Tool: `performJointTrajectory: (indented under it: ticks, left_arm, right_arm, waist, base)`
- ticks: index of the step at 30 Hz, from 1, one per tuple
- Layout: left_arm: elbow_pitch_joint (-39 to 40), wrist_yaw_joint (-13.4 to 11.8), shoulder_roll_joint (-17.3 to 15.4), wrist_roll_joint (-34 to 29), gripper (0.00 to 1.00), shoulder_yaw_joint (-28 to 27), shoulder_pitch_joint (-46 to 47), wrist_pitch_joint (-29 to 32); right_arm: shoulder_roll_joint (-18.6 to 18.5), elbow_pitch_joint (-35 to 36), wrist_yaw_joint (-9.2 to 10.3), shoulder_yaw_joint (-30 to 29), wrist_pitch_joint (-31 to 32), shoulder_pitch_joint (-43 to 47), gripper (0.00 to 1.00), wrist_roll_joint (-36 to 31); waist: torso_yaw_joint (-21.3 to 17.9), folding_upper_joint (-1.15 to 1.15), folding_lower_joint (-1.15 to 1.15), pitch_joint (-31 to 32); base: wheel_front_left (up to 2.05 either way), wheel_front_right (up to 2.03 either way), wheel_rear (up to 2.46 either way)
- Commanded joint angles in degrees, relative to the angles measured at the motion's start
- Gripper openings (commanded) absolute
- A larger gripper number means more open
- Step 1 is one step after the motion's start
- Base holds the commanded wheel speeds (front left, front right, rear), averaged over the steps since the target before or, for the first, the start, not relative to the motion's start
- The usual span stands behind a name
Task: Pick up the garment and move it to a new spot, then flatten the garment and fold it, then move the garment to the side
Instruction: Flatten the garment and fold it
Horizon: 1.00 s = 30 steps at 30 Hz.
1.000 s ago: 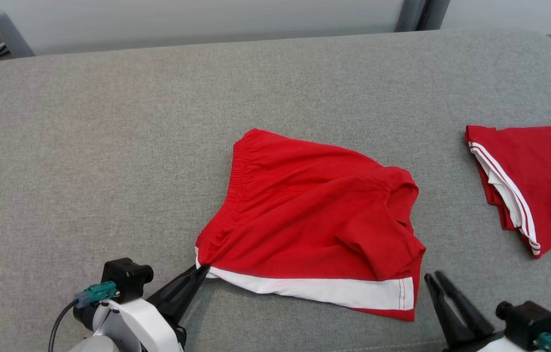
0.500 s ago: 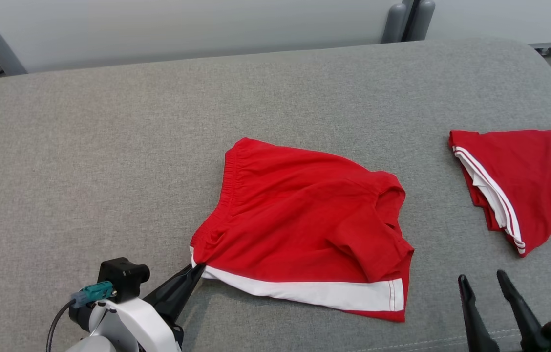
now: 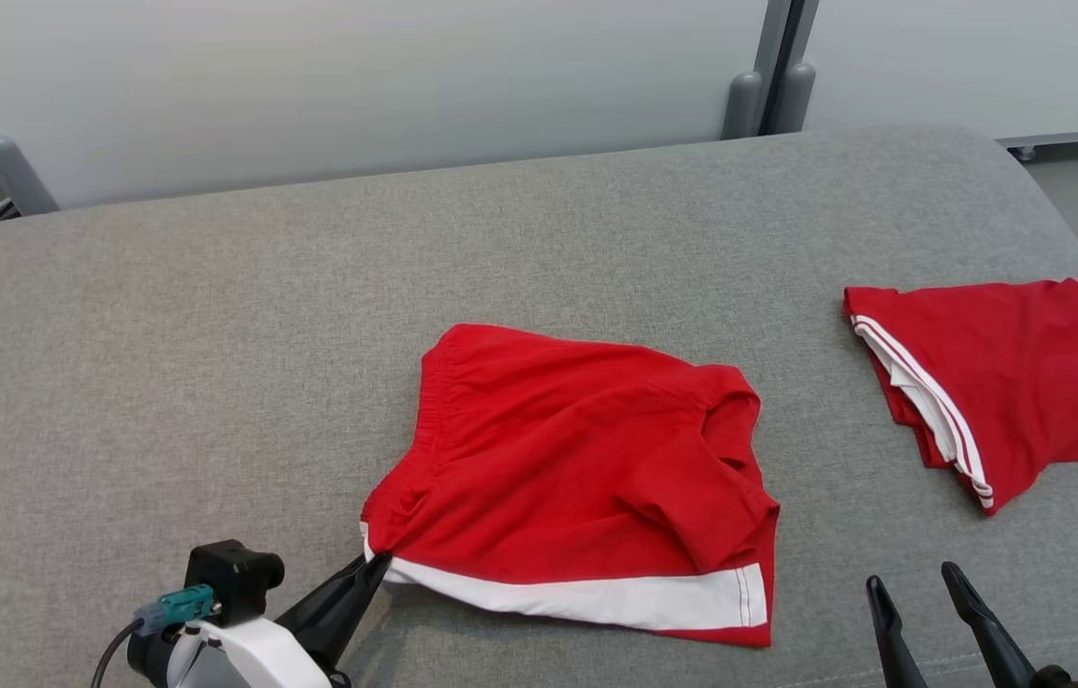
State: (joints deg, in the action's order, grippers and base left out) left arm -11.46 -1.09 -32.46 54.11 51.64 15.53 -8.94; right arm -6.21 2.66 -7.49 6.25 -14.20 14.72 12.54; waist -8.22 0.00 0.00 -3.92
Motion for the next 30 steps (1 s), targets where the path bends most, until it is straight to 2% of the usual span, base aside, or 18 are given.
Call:
performJointTrajectory:
  ticks: [1,13,17,25,30]
  left_arm:
    - [0.96,-0.67,-2.09,0.74,0.0,-2.26,1.35,-0.66]
    - [0.69,-0.82,-2.0,1.13,0.0,-2.17,1.21,-0.72]
    - [0.78,-0.77,-2.0,0.93,0.0,-2.15,1.87,-0.59]
    - [0.2,0.18,-0.61,0.24,0.0,-2.03,5.06,-0.37]
    - [-0.69,0.94,0.57,-0.5,0.0,-1.89,7.31,-0.71]
  right_arm:
    - [-1.41,1.42,0.0,1.31,-0.79,-0.32,1.0,-0.35]
    - [-2.19,0.55,0.0,1.72,-0.8,-0.38,1.0,0.19]
    - [-3.48,-0.75,0.0,2.77,-0.8,-2.04,1.0,0.26]
    - [-8.34,-11.91,0.0,11.71,-0.79,-10.04,1.0,3.49]
    - [-9.22,-18.44,0.0,16.68,-0.79,-15.4,1.0,6.66]
  waist:
    - [0.03,0.0,0.0,0.24]
    - [0.0,0.0,0.0,0.26]
    - [0.21,0.0,0.0,-0.43]
    - [1.98,0.0,0.0,-3.22]
    - [3.32,0.0,0.0,-5.59]
  base:
    - [0.0,0.0,0.0]
    - [0.0,0.0,0.0]
    - [0.0,0.0,0.0]
    - [0.0,0.0,0.0]
    - [0.0,0.0,0.0]
